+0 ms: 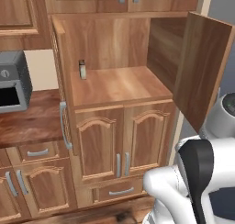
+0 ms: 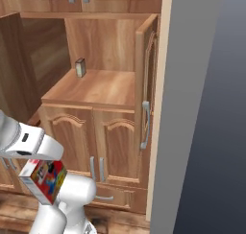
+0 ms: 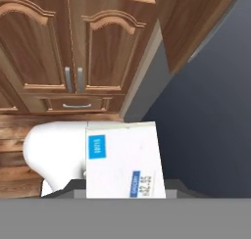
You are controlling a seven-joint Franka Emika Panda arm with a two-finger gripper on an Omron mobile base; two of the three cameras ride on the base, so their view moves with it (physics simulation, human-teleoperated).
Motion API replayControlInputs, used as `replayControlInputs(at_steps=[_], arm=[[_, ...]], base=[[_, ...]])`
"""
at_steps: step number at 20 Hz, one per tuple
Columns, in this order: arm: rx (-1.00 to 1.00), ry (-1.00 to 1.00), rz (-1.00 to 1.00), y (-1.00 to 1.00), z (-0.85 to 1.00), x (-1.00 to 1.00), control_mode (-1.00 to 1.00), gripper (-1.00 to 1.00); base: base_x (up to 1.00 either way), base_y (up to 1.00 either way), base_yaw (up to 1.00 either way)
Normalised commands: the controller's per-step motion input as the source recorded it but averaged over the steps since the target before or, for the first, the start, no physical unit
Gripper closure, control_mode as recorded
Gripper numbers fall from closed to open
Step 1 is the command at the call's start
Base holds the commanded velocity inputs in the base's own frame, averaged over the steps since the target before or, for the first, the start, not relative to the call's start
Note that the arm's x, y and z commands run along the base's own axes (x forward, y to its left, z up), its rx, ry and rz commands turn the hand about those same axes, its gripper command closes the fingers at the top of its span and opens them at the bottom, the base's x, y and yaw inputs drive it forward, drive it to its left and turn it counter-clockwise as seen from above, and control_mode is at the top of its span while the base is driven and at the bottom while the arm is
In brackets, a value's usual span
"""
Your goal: Pick the cereal and honey bottle from the counter and place them in the cabinets closest to them.
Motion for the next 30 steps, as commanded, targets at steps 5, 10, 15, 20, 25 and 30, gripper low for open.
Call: replayControlInputs(at_steps=[5,10,15,20,25,30], arm=[[0.00,0.00,0.00,0.00,0.00,0.00,1.00,1.00],[0.00,0.00,0.00,0.00,0.00,0.00,1.00,1.00],[0.00,0.00,0.00,0.00,0.00,0.00,1.00,1.00],[0.00,0.00,0.00,0.00,0.00,0.00,1.00,1.00],[0.00,0.00,0.00,0.00,0.00,0.00,1.00,1.00],[0.00,0.00,0.00,0.00,0.00,0.00,1.00,1.00]], base=[[0.03,-0.02,0.00],[0.25,-0.13,0.00],[0.40,-0.13,0.00],[0.43,-0.17,0.00],[0.43,-0.21,0.00],[0.43,-0.19,0.00]])
